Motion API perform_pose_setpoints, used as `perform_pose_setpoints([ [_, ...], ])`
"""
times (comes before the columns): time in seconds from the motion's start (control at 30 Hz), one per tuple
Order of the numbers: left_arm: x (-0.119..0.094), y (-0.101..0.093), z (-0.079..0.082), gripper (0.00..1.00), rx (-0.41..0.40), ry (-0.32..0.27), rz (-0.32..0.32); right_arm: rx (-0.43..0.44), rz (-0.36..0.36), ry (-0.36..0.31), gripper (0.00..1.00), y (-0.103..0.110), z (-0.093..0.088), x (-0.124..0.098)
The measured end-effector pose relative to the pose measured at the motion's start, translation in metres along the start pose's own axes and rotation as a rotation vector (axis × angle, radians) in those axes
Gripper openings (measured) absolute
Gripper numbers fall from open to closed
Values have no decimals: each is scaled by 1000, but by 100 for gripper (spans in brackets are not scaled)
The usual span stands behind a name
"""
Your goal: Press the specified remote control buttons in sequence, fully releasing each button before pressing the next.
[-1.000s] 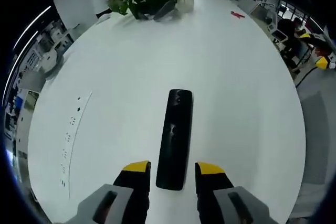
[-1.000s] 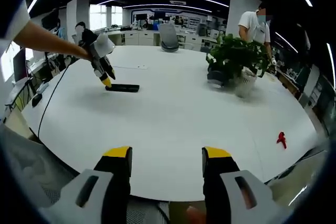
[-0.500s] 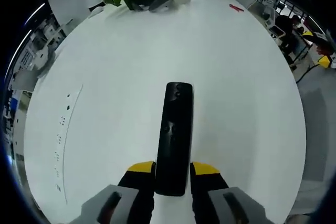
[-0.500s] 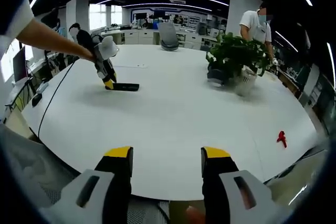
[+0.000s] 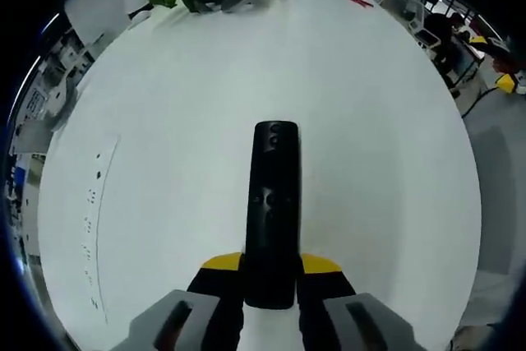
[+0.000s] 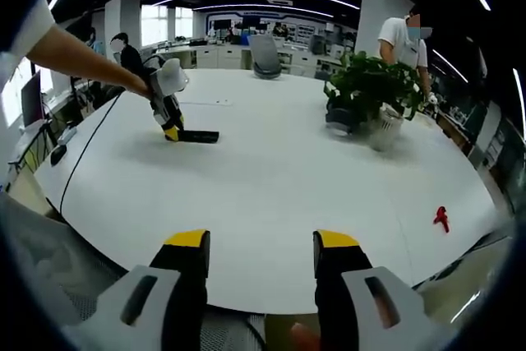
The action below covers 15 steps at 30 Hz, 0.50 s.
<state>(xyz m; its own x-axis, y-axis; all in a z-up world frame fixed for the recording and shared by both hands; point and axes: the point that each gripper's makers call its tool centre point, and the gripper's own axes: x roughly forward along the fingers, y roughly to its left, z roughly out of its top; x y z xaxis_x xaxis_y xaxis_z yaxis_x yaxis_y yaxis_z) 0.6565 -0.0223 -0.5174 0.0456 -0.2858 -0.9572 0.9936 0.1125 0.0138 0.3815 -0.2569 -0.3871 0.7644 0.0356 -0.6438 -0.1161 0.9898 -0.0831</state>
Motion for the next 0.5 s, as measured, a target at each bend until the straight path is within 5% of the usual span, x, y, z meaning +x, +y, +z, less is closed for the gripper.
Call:
perform_pose_setpoints([
  [0.5, 2, -18, 9, 23, 17, -4, -2, 3, -2, -13, 51, -1, 2, -1],
])
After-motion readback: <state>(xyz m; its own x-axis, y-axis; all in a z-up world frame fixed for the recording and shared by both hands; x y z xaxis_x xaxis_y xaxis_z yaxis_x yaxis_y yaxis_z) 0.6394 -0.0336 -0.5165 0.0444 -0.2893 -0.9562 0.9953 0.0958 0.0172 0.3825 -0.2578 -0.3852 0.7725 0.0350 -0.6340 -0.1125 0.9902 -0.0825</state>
